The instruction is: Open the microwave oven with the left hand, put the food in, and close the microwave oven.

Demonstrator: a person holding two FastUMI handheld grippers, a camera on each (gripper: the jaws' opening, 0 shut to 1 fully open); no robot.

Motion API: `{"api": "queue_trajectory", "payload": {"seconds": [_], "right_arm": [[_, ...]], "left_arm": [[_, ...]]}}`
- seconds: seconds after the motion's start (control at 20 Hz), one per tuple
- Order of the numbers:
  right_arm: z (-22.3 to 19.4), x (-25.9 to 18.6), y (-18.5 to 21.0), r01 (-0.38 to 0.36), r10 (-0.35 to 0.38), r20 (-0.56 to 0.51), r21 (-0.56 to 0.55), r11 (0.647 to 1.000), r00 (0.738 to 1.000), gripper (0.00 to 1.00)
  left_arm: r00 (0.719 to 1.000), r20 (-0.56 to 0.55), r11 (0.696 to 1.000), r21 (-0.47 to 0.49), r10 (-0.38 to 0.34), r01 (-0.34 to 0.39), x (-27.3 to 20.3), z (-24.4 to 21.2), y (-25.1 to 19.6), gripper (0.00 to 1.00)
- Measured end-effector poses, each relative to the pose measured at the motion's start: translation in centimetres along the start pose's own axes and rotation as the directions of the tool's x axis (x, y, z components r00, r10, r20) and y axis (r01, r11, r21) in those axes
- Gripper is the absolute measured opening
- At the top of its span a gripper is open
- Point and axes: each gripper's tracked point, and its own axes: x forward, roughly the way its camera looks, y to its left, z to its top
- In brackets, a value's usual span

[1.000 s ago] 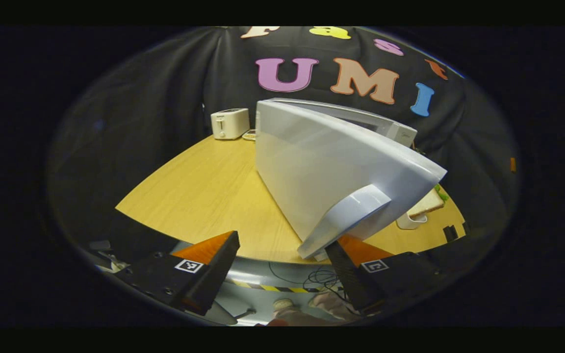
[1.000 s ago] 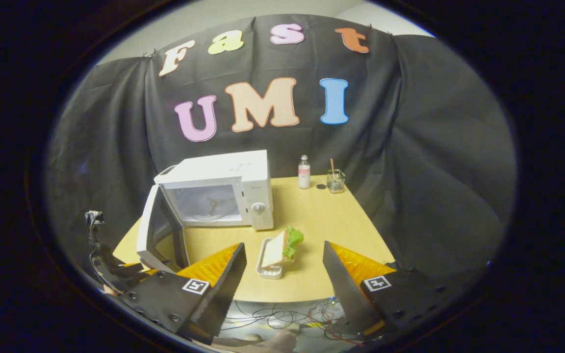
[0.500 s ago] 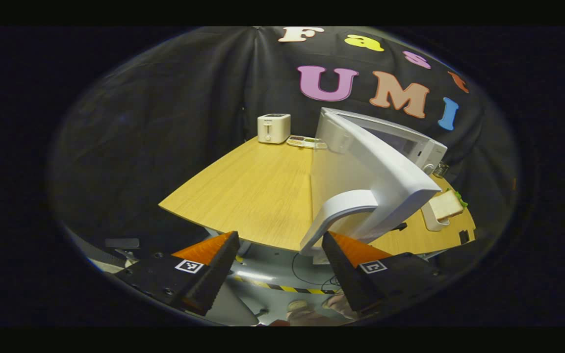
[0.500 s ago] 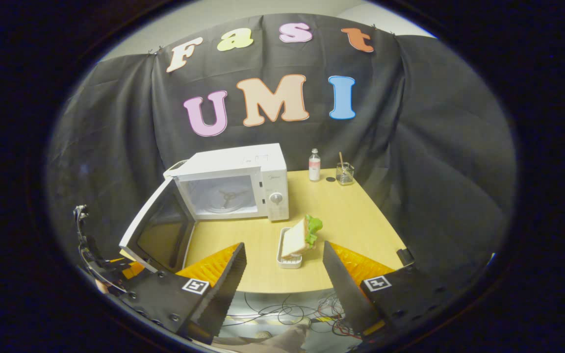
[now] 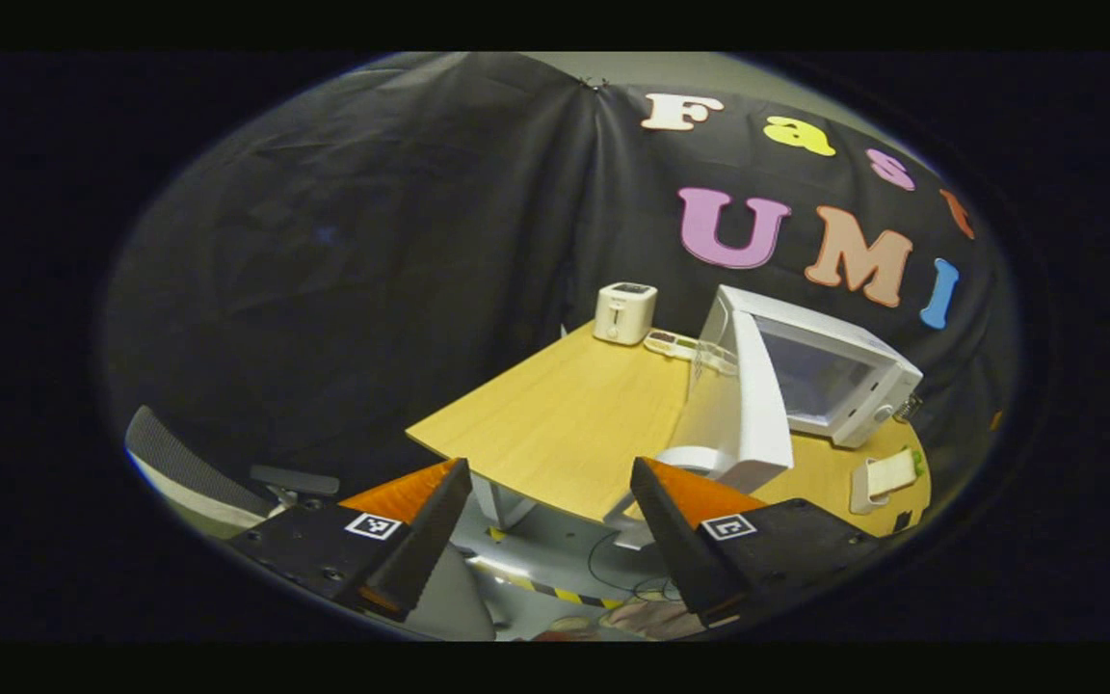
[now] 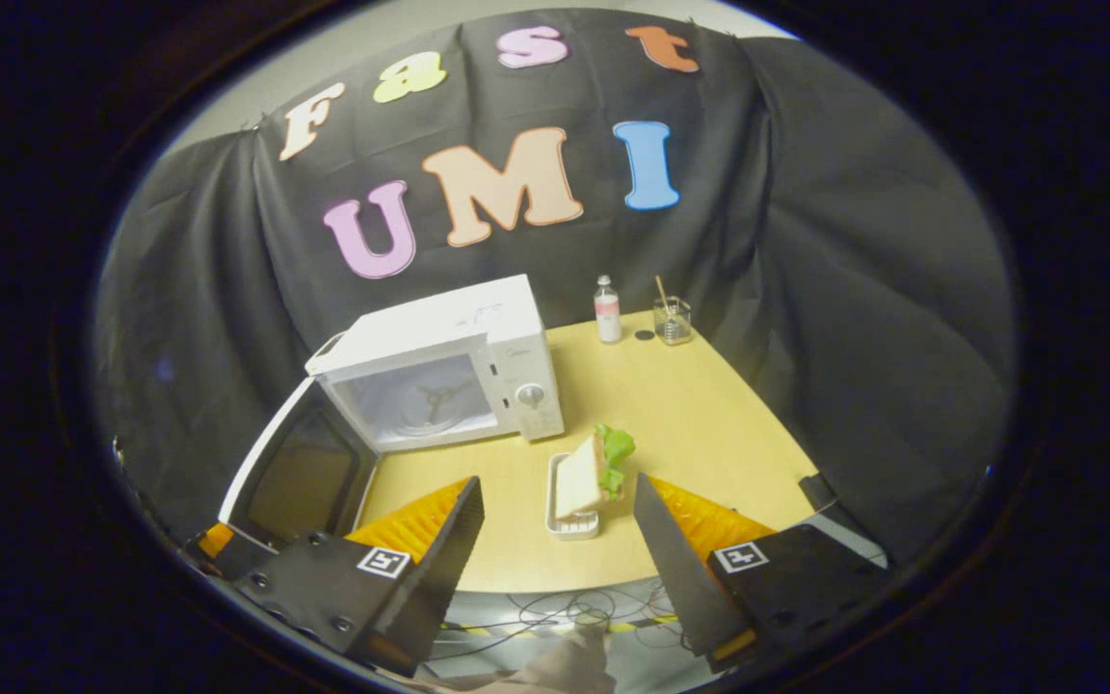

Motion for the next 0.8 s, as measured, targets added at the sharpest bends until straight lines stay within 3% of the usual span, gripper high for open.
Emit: {"api": "queue_trajectory", "payload": {"seconds": [0.2,0.25,0.35,0.4,0.55,0.6,0.8], "right_arm": [[1.2,5.4,-0.4,-0.047,0.056,-0.1,0.081,0.996,0.993,0.97],[1.2,6.8,-0.8,-0.05,0.061,-0.134,0.089,0.995,0.989,0.92],[1.0,9.8,-1.9,-0.043,0.063,-0.216,0.094,0.995,0.974,0.97],[0.6,11.2,-2.2,-0.049,0.072,-0.257,0.095,0.994,0.964,0.98],[-1.7,14.9,-3.6,-0.04,0.072,-0.407,0.087,0.995,0.911,0.92],[-2.7,16.0,-4.2,-0.041,0.073,-0.456,0.081,0.996,0.887,0.98],[-6.0,19.4,-5.2,-0.037,0.105,-0.592,0.125,0.991,0.799,0.98]], "left_arm": [[0.986,0.113,0.993,-0.01,0.121,-0.12,0.4,5.0,0.9,0.96],[0.981,0.135,0.99,-0.004,0.138,-0.139,0.3,5.8,0.6,0.99],[0.973,0.174,0.988,-0.015,0.154,-0.153,0.7,7.7,-0.2,0.96],[0.969,0.189,0.987,-0.027,0.16,-0.158,0.9,8.6,-0.8,0.99],[0.953,0.226,0.98,-0.04,0.2,-0.196,1.6,10.1,-1.9,0.93],[0.948,0.235,0.977,-0.041,0.212,-0.208,1.6,10.4,-2.2,0.96],[0.935,0.255,0.969,-0.059,0.247,-0.24,2.2,11.5,-3.5,0.96]]}}
